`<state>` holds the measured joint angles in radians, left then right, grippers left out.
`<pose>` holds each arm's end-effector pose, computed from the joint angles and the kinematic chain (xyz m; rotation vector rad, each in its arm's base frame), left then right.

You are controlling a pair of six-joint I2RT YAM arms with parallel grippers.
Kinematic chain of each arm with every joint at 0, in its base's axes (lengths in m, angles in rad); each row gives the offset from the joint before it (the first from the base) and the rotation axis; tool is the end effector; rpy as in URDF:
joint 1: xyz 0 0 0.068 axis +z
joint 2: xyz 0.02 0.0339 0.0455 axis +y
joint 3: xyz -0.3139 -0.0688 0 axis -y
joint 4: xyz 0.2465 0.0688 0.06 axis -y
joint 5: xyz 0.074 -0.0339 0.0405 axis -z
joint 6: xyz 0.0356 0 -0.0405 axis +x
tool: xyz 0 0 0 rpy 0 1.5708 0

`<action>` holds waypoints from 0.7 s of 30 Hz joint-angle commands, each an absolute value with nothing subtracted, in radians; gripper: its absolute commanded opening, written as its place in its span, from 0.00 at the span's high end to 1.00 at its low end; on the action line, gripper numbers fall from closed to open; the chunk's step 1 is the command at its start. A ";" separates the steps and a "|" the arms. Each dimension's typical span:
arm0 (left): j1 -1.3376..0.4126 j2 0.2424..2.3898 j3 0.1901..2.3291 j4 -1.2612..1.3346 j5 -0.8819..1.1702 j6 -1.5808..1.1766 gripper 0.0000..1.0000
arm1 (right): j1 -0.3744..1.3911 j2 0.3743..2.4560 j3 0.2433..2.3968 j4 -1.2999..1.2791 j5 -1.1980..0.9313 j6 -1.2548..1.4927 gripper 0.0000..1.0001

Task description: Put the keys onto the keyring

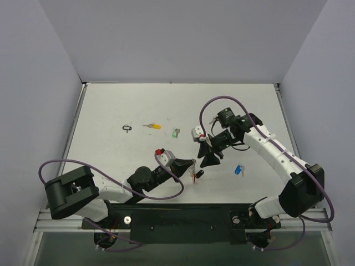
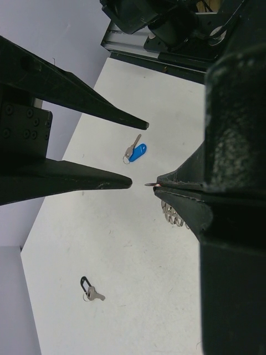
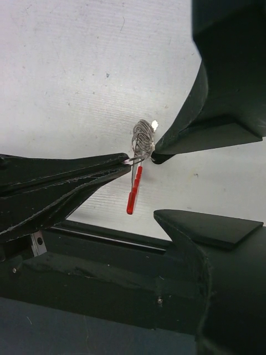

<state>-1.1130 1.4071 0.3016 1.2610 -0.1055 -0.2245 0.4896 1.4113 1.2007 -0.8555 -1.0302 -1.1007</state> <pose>0.1099 -0.2147 0.2468 0.5591 1.3892 -1.0214 0.2225 0.1532 0.3497 -1.7809 1.3004 1.0087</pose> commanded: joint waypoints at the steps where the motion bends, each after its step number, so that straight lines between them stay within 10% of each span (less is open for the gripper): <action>1: -1.118 1.413 0.325 1.488 -0.089 -0.225 1.00 | 0.505 1.443 1.247 -0.882 -1.077 -1.100 0.60; 21: -1.118 1.440 0.322 1.537 -0.086 -0.230 1.00 | 0.531 1.505 1.247 -0.881 -1.094 -1.104 0.76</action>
